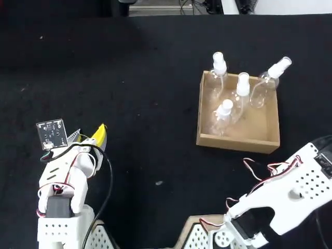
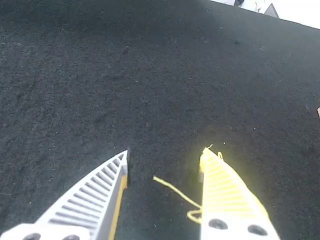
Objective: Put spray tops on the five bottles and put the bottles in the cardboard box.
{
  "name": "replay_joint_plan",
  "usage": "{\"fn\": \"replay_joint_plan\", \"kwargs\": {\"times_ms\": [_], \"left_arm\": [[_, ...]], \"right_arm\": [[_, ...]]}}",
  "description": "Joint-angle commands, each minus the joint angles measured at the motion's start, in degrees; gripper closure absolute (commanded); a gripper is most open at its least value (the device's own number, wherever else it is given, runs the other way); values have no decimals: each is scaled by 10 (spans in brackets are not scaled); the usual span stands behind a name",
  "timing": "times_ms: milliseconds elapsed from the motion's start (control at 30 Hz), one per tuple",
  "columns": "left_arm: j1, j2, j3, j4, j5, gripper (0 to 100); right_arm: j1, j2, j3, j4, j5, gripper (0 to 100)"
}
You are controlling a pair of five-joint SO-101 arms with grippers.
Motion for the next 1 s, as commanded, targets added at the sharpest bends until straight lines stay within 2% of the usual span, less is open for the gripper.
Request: {"fn": "replay_joint_plan", "kwargs": {"times_ms": [0, 533, 767, 967], "left_arm": [[2, -7, -7, -16, 1, 787], [2, -7, -7, -16, 1, 787], [2, -7, -7, -16, 1, 787], [2, -7, -7, -17, 1, 787]], "right_arm": [[-14, -10, 9, -14, 4, 691], [-14, -141, 69, -13, 19, 691], [-13, -180, 56, 93, 36, 691], [-14, -214, 58, 120, 35, 692]]}}
